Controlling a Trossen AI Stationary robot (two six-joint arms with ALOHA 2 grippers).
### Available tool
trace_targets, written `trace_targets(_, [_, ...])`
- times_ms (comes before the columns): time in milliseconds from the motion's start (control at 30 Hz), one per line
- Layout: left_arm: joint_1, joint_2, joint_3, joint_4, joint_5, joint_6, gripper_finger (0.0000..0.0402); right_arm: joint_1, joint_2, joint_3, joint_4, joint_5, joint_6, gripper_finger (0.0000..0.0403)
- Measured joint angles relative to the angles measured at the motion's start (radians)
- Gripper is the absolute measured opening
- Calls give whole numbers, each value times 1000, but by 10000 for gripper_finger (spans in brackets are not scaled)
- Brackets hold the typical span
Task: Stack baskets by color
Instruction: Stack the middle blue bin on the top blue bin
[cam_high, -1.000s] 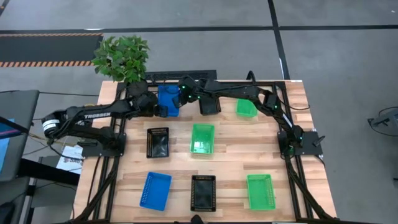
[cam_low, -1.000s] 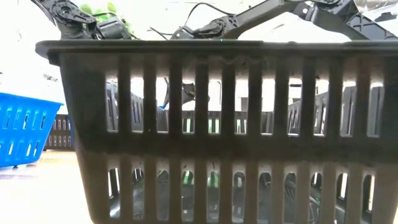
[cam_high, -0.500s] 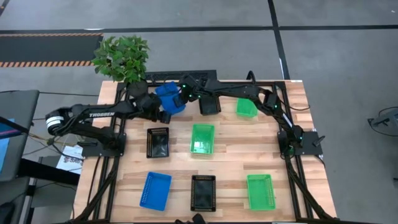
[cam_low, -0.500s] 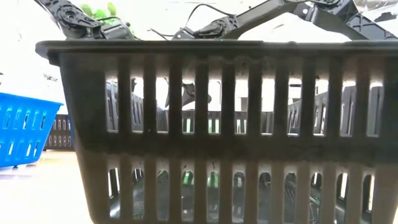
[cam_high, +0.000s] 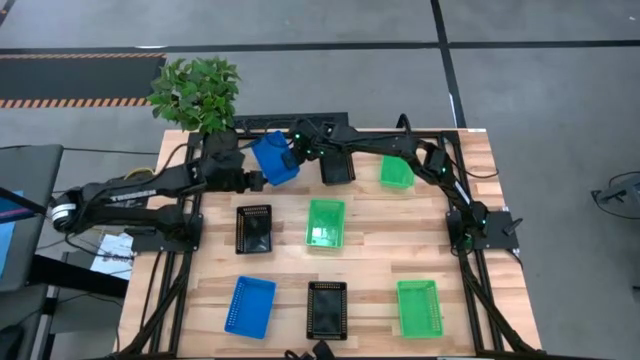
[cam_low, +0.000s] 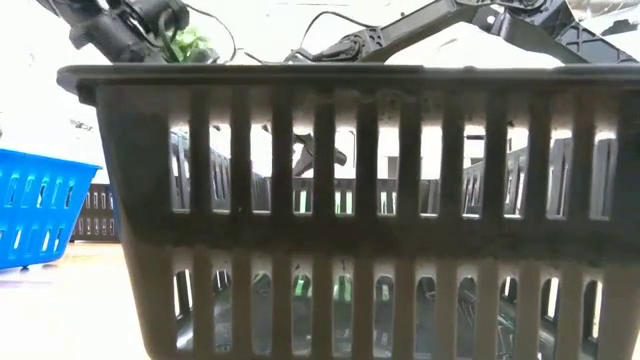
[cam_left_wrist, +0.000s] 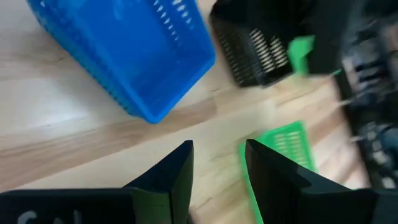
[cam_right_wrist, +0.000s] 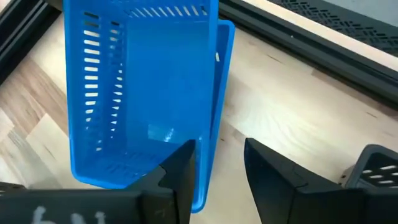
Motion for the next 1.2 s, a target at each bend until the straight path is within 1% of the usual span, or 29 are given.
trace_targets(67, [0,-21,0,-2,8,-17,132,6,8,2,3,-1,0,152])
trace_targets(133, [-2,-39,0,-1,31,-27,132,14,14,0,-19,-26,-9,149])
trace_targets(167, [-6,-46,0,-1,42,-30,132,22,15,-1,-22,-37,-49,148])
trace_targets(267, [-27,-68,0,-6,49,-34,132,58,13,1,5,-44,-247,144])
trace_targets(433, [-54,-118,0,-25,52,-50,132,106,14,68,-36,-5,-511,140])
trace_targets(500, [-61,-147,0,-50,51,-57,132,114,10,87,-51,2,-599,145])
trace_targets(600, [-63,-183,0,-76,31,-59,132,118,14,94,-67,4,-684,168])
trace_targets(700, [-63,-204,0,-108,-6,-72,132,118,14,100,-59,4,-667,202])
trace_targets(767, [-63,-205,0,-126,-41,-82,132,118,14,100,-86,4,-596,220])
trace_targets(833, [-62,-191,0,-102,-65,-53,132,117,14,99,-118,4,-540,228])
trace_targets(933, [-67,-137,0,-23,-135,23,129,110,-28,97,-211,4,-518,227])
trace_targets(1033, [-68,-63,2,35,-184,82,113,110,-137,99,-350,4,-512,218])
trace_targets(1100, [-68,-3,2,80,-185,112,96,110,-206,102,-449,16,-512,213])
trace_targets(1200, [-80,92,2,146,-145,158,71,116,-286,97,-558,57,-505,206])
